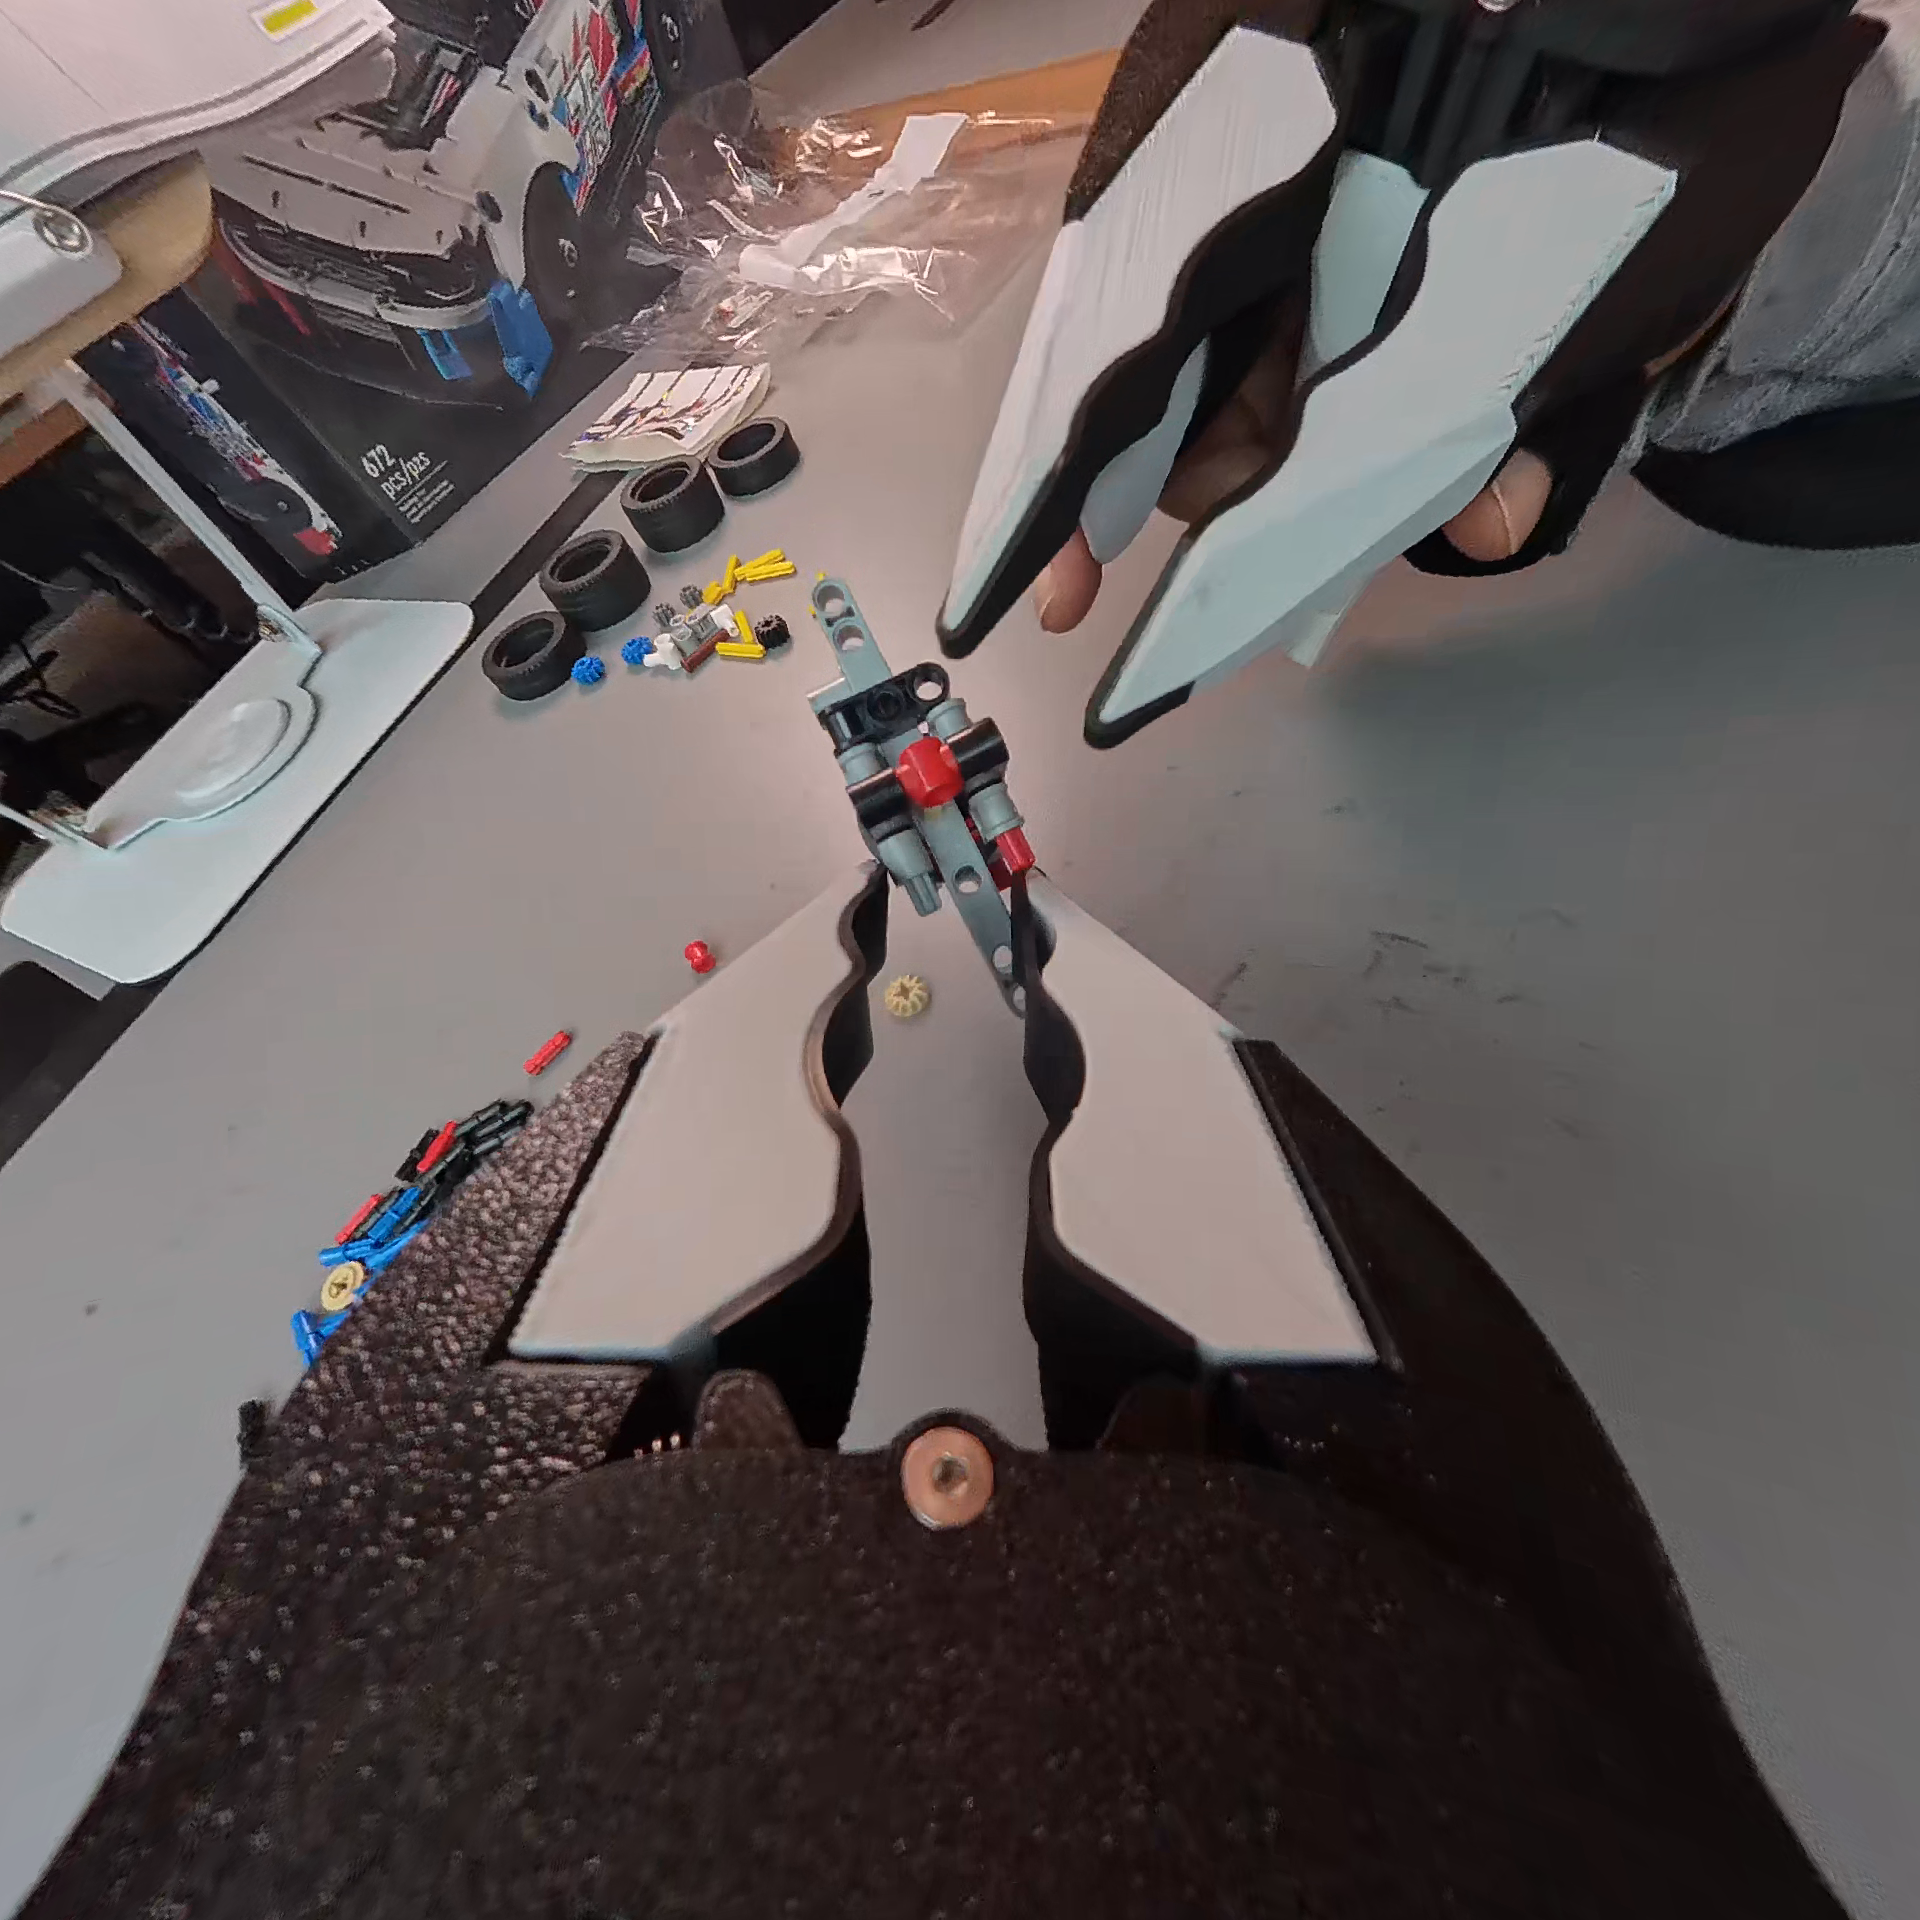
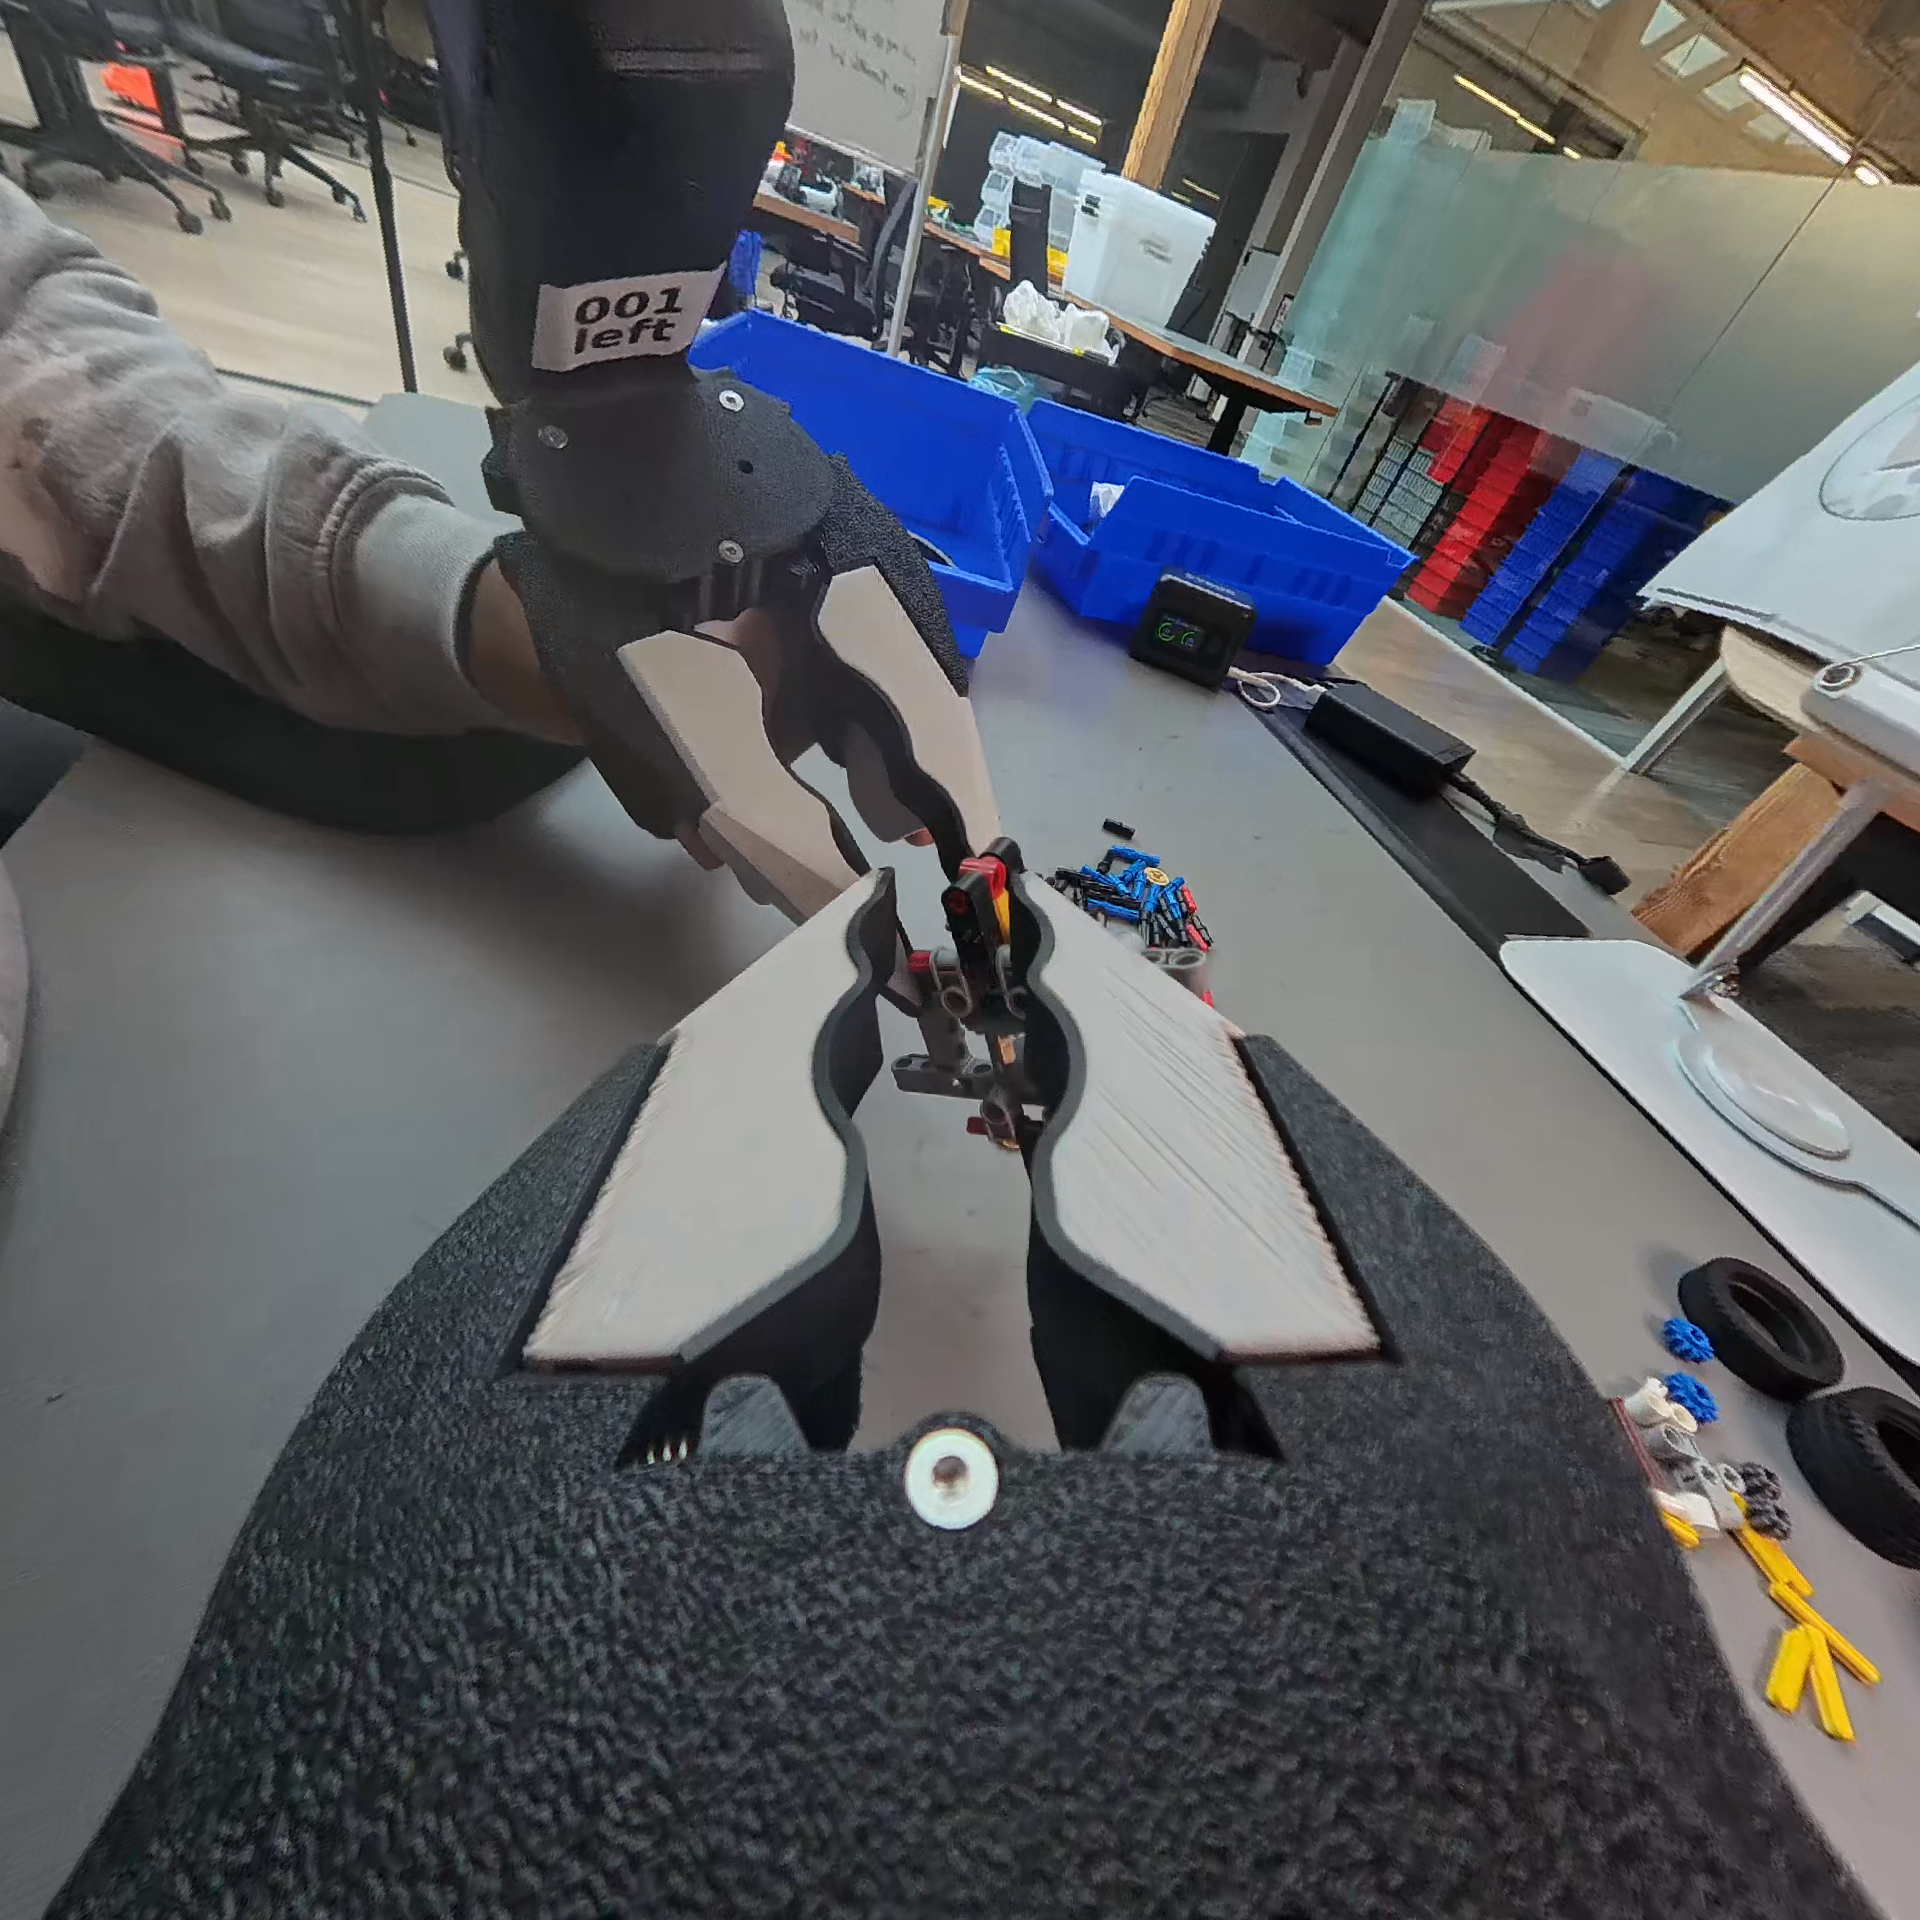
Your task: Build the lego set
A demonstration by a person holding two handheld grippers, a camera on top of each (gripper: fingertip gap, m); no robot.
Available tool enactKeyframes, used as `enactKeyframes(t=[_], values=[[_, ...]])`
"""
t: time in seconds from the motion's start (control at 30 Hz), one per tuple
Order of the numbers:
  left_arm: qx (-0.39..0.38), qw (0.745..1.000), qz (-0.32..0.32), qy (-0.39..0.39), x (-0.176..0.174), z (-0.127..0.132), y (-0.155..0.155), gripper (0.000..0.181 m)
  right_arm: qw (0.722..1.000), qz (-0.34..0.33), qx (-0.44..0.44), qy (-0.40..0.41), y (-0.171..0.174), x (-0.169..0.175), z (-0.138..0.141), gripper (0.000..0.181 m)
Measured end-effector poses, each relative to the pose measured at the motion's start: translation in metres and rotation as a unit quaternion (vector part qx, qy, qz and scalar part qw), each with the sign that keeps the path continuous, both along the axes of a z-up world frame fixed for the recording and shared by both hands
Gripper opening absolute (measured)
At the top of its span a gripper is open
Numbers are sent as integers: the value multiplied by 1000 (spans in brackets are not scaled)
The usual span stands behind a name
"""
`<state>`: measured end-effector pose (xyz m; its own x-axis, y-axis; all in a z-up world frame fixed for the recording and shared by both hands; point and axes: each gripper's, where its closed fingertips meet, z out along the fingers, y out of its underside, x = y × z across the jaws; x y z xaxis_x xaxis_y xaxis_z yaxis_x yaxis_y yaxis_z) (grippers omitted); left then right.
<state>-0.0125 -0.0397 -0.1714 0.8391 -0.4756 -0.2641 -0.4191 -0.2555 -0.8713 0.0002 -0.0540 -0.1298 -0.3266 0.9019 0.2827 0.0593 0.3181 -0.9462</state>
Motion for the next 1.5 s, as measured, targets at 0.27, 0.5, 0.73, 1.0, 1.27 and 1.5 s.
enactKeyframes(t=[0.27,0.5,0.73,1.0,1.27,1.5], values=[[8,994,16,111,5,-12,3,22,994,-72,48,-60,11,-13,-28,16],[7,1000,-10,4,11,-4,1,31,996,-69,13,-47,20,-10,-22,8],[-32,980,-75,-179,19,15,-11,64,993,-71,-86,-34,45,-4,-11,7],[-17,995,-40,-95,13,4,-7,61,949,-30,-313,-29,54,-1,4,6],[9,999,-26,-31,14,2,-3,56,905,7,-419,-75,34,-8,-3,6],[-9,1000,-20,-6,15,-9,0,48,881,16,-464,-96,25,-10,-3,7]])
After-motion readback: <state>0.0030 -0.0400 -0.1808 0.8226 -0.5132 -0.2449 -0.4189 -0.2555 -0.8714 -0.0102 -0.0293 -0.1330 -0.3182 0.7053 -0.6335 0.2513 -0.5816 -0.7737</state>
